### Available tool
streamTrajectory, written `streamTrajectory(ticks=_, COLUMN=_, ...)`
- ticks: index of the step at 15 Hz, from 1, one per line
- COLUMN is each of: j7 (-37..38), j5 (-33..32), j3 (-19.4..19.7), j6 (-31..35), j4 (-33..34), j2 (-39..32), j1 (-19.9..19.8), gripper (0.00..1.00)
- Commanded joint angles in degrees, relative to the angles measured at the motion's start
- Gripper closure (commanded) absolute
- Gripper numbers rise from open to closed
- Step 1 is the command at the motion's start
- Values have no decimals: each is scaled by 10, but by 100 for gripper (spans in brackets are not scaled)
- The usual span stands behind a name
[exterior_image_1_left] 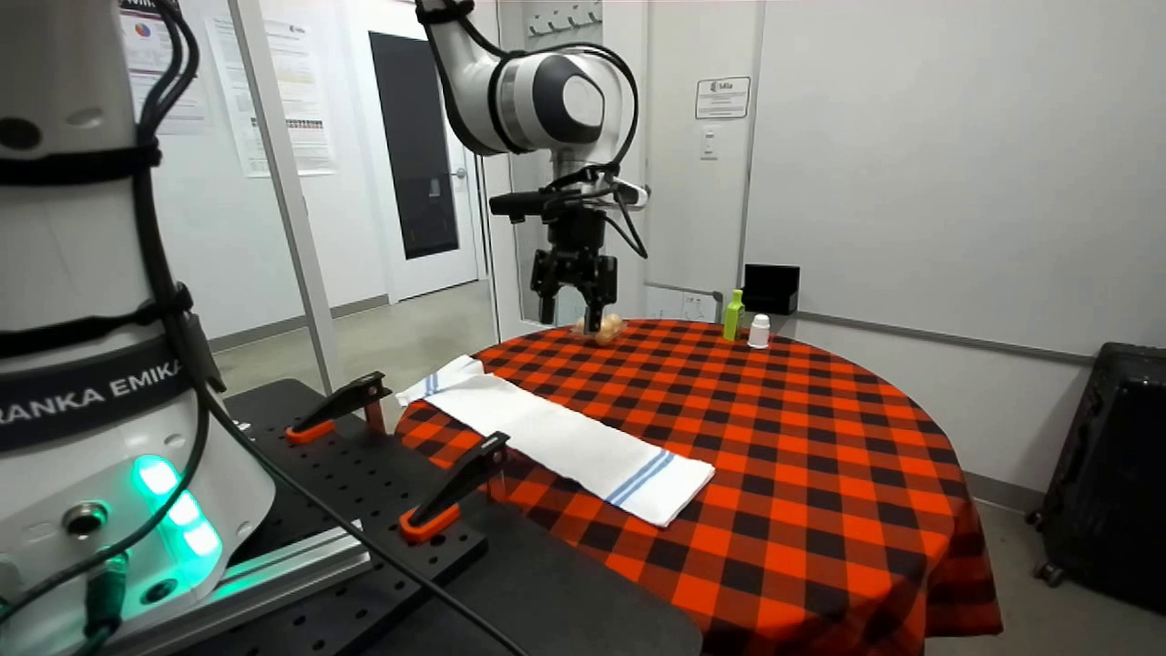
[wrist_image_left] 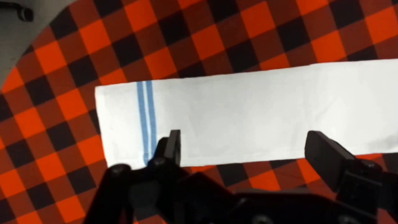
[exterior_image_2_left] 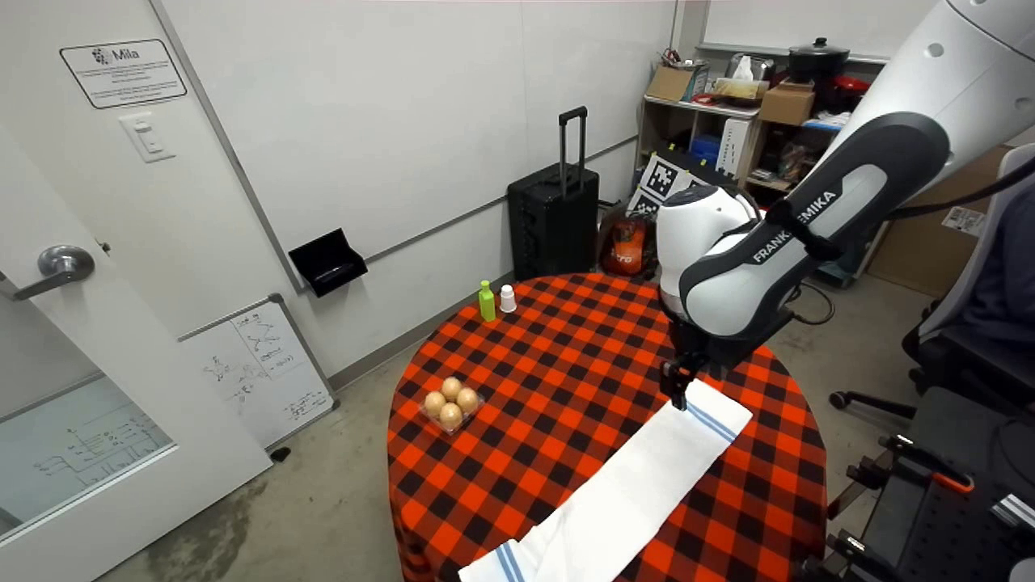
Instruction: Unfold the towel on the table
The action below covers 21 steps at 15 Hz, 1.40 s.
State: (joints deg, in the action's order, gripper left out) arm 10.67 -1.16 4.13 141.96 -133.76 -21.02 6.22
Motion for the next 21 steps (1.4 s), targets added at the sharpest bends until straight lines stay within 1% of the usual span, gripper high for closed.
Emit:
streamTrajectory(ticks=1, j7=-49, j5=-21, j3=8, j6=-39, j4=-7, j2=16, j1=-42, gripper=0)
streamTrajectory(ticks=4, j7=-99, j5=-9, j3=15, j6=-47, j4=12, j2=0, j1=-87, gripper=0)
streamTrajectory(ticks=7, j7=-165, j5=10, j3=18, j6=-36, j4=36, j2=-26, j1=-142, gripper=0)
streamTrajectory(ticks=9, j7=-206, j5=29, j3=16, j6=-23, j4=58, j2=-55, j1=-179, gripper=0)
streamTrajectory(ticks=12, j7=-265, j5=78, j3=2, j6=-18, j4=96, j2=-104, j1=-234, gripper=0)
streamTrajectory(ticks=15, j7=-317, j5=135, j3=-24, j6=-37, j4=144, j2=-165, j1=-287, gripper=0)
streamTrajectory(ticks=18, j7=-344, j5=164, j3=-44, j6=-57, j4=182, j2=-207, j1=-322, gripper=0)
streamTrajectory(ticks=21, j7=-353, j5=185, j3=-62, j6=-68, j4=214, j2=-239, j1=-339, gripper=0)
